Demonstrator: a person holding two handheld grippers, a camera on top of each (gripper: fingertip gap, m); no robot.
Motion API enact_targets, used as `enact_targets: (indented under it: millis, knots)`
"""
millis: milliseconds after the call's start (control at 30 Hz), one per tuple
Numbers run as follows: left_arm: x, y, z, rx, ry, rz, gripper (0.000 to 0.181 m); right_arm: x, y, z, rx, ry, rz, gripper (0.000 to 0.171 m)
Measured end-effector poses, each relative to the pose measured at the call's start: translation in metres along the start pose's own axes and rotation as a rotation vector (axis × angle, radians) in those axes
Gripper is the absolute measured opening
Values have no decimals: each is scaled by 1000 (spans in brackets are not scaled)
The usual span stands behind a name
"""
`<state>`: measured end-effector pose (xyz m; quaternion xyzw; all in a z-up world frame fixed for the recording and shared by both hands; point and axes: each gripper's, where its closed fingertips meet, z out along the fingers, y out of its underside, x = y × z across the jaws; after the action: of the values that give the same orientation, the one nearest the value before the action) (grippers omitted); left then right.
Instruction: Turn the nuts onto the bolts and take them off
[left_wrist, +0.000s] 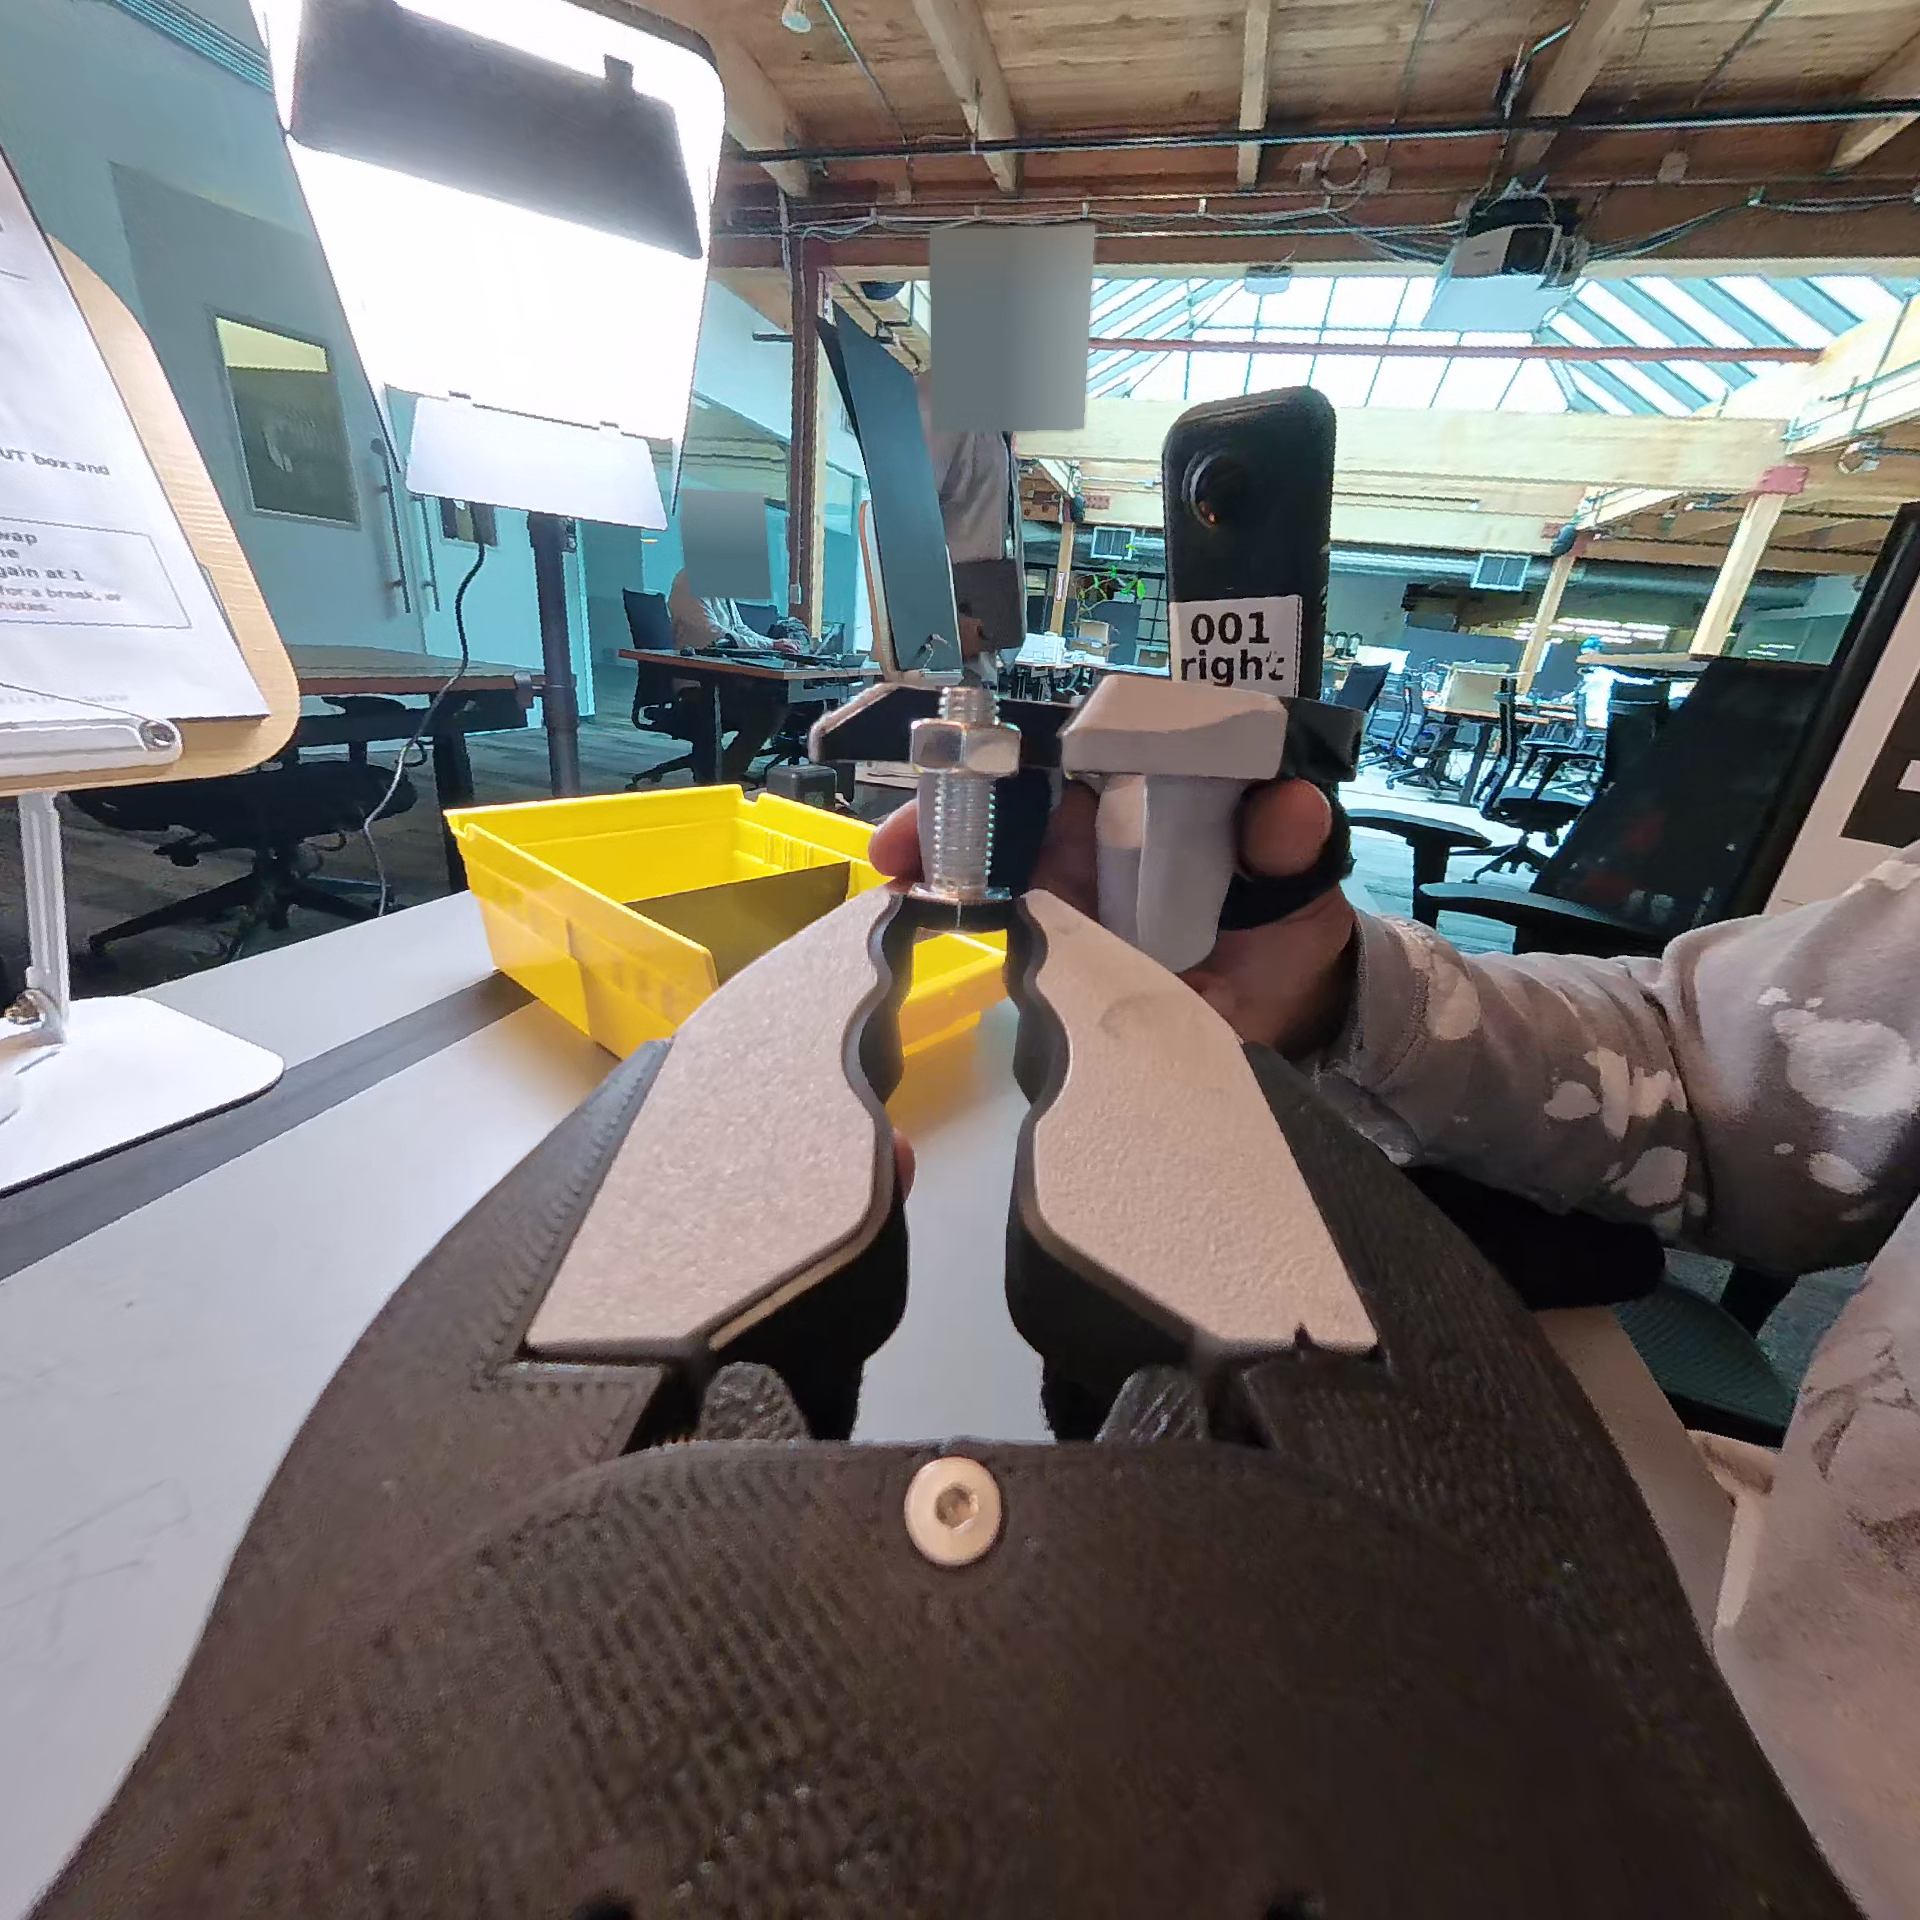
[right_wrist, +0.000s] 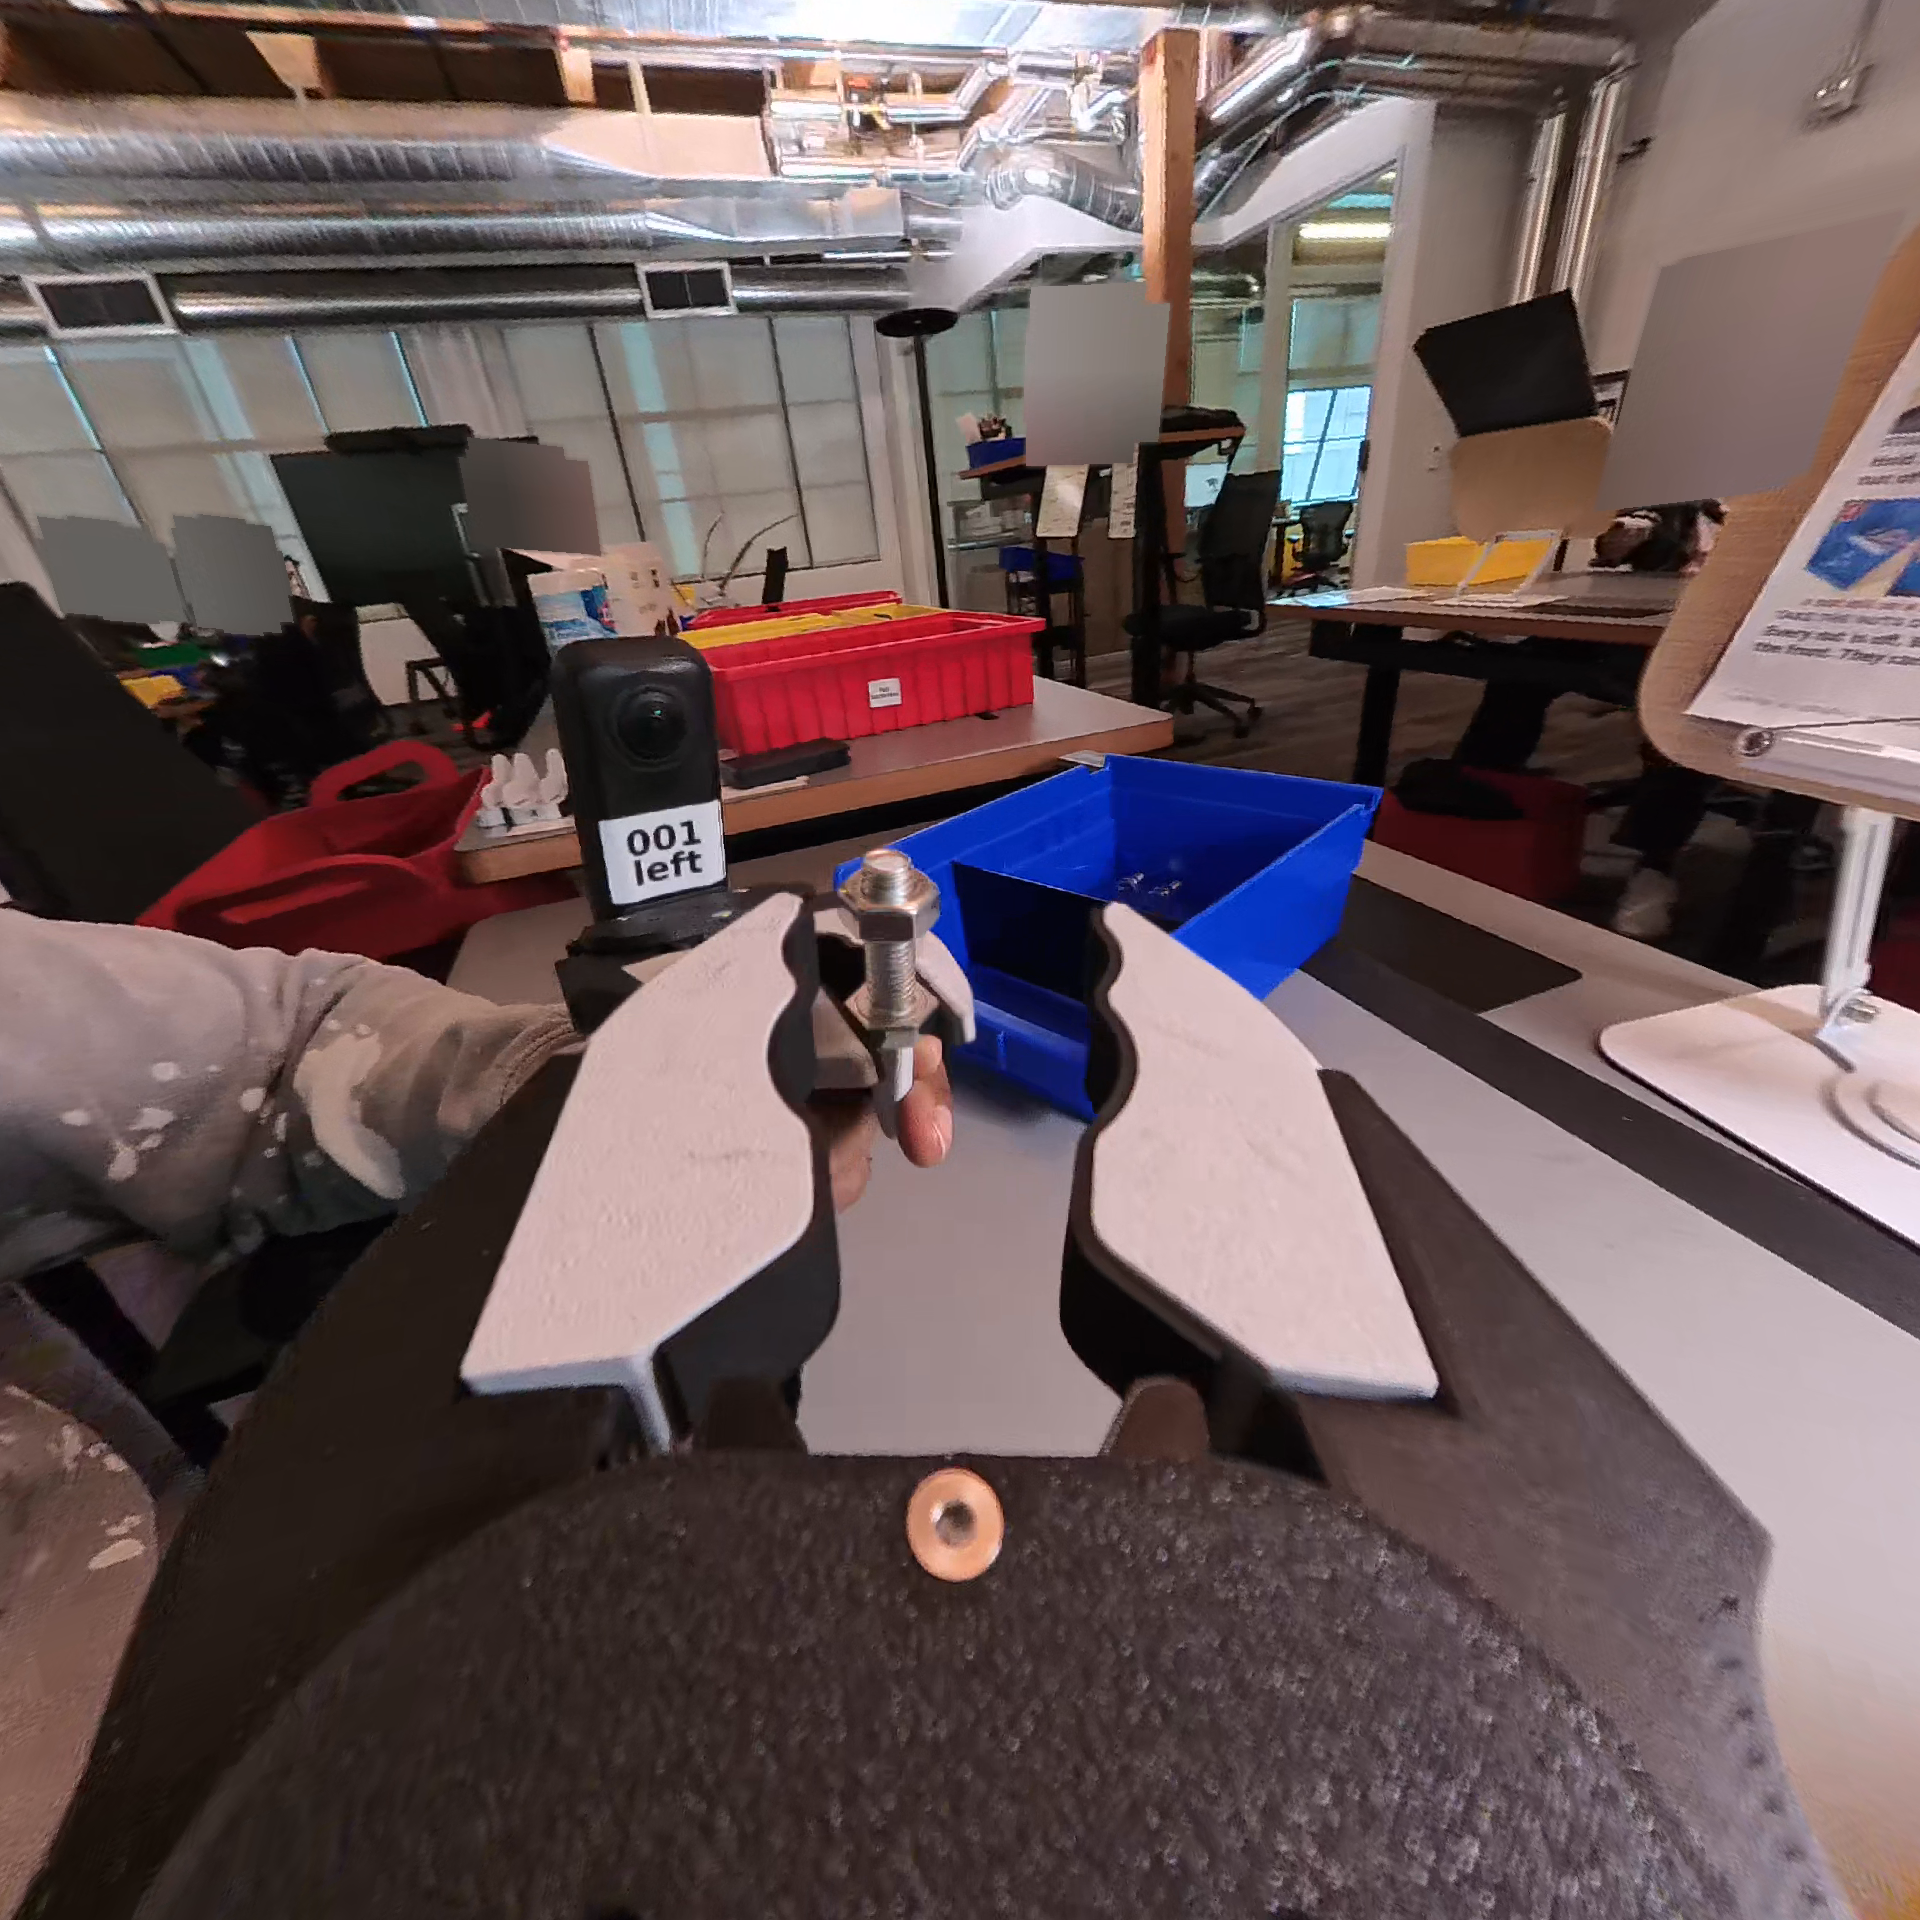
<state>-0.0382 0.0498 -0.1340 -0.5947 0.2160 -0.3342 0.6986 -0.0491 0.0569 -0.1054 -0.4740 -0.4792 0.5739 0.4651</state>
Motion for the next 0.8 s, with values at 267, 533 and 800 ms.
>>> enact_targets:
  millis: [267, 533, 800]
  knots:
    - [3, -8, -2, 35, 17, -9, 18, 21, -3, -9, 16, 90, 12, 31]
    - [4, -8, -2, 49, 24, -35, 18, 3, -4, -1, 18, 7, 4, 40]
    - [4, -11, -3, 57, 29, -33, 18, 2, -9, -4, 47, -10, 21, 45]
